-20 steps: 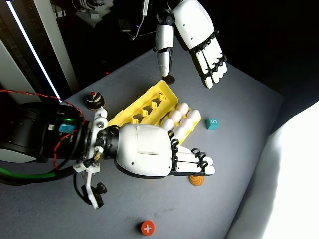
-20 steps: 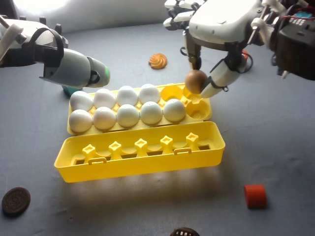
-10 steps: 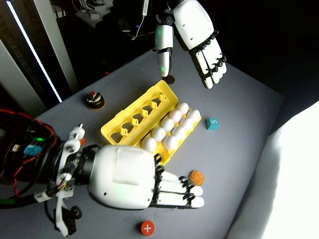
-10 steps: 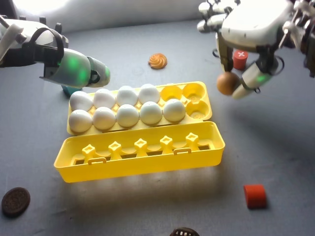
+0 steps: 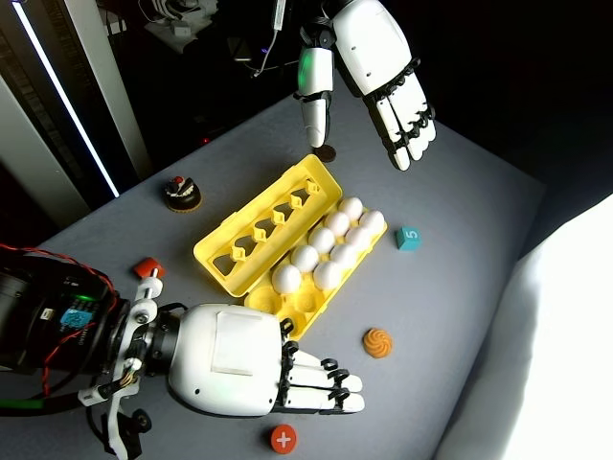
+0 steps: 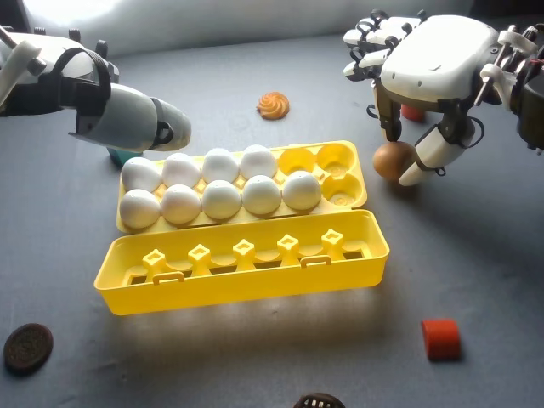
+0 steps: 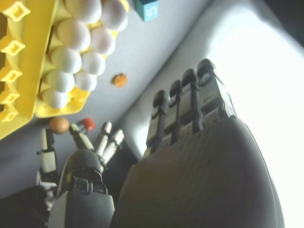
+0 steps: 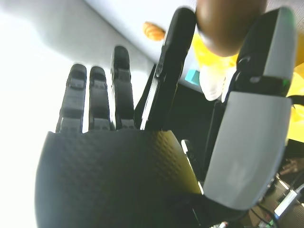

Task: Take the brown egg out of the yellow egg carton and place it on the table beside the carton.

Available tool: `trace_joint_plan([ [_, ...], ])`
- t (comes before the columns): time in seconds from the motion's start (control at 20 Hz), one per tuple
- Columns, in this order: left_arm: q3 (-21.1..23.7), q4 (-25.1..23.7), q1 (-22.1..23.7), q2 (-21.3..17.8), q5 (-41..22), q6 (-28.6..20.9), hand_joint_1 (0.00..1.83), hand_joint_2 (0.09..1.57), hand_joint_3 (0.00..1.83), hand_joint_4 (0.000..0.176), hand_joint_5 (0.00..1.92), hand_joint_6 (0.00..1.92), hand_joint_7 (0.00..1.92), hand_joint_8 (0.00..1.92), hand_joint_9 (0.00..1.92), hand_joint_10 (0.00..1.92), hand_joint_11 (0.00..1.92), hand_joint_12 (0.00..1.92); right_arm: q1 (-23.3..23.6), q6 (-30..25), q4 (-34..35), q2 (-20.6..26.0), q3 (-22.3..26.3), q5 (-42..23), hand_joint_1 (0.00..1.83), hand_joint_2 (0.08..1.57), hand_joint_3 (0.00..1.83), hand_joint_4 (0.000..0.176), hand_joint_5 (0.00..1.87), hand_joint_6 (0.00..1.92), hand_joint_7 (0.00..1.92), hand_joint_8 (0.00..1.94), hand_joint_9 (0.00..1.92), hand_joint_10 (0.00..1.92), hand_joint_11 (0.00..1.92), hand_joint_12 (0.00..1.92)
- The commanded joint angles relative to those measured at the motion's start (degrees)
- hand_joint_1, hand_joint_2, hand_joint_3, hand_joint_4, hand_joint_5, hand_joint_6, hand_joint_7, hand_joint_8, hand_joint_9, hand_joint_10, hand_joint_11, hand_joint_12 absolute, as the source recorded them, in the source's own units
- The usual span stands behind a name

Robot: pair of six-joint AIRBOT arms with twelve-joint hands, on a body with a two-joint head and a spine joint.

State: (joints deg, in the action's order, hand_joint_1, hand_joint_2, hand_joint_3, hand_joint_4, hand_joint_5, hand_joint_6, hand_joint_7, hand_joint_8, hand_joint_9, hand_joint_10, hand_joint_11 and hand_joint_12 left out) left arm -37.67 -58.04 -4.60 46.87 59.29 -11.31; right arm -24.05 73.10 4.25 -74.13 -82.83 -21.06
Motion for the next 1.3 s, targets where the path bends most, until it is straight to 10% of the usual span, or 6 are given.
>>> trace_joint_plan([
  [0.0,0.3,-4.9,0.1,-0.2,-0.9,0.0,0.0,1.15,0.0,0.0,0.06,0.01,0.03,0.01,0.0,0.0,0.0,0.0,-0.1,0.8,-1.0,0.2,-0.6,-5.4,1.12,0.95,0.0,0.176,1.49,0.05,0.32,0.0,0.01,0.0,0.0,0.0],
  [0.4,0.3,-4.9,0.1,-0.2,-0.9,0.0,0.0,1.15,0.0,0.0,0.04,0.0,0.02,0.0,0.0,0.0,0.0,0.0,0.1,0.8,-1.8,-0.1,-1.8,-5.8,1.11,0.96,0.0,0.175,1.48,0.04,0.36,0.01,0.0,0.0,0.0,0.0],
  [0.45,0.3,-4.9,0.1,-0.2,-0.9,0.0,0.0,1.15,0.0,0.0,0.04,0.0,0.02,0.0,0.0,0.0,0.0,0.0,0.1,0.8,-1.9,-0.1,-1.8,-5.8,1.01,0.86,0.0,0.125,1.24,0.01,0.38,0.0,0.02,0.0,0.0,0.0],
  [0.55,0.3,-4.9,0.1,-0.2,-0.9,0.0,0.0,1.14,0.0,0.0,0.0,0.0,0.0,0.0,0.0,0.0,0.0,0.0,0.1,0.8,-1.9,-0.2,-1.8,-5.8,0.95,0.75,0.0,0.161,1.14,0.0,0.39,0.0,0.0,0.0,0.0,0.0],
  [1.15,0.3,-4.9,0.1,-0.2,-0.9,0.0,0.0,1.14,0.0,0.0,0.03,0.0,0.02,0.0,0.0,0.0,0.0,0.0,0.2,0.6,-1.9,0.0,-1.8,-5.6,0.91,0.69,0.0,0.071,0.99,0.0,0.59,0.02,0.0,0.0,0.0,0.0],
  [1.25,0.3,-4.9,0.1,-0.2,-0.9,0.0,0.0,1.14,0.0,0.0,0.04,0.01,0.03,0.01,0.0,0.0,0.0,0.0,0.4,0.6,-1.9,0.2,-1.8,-5.3,0.88,0.7,0.0,0.086,0.97,0.0,0.47,0.0,0.0,0.0,0.0,0.0],
])
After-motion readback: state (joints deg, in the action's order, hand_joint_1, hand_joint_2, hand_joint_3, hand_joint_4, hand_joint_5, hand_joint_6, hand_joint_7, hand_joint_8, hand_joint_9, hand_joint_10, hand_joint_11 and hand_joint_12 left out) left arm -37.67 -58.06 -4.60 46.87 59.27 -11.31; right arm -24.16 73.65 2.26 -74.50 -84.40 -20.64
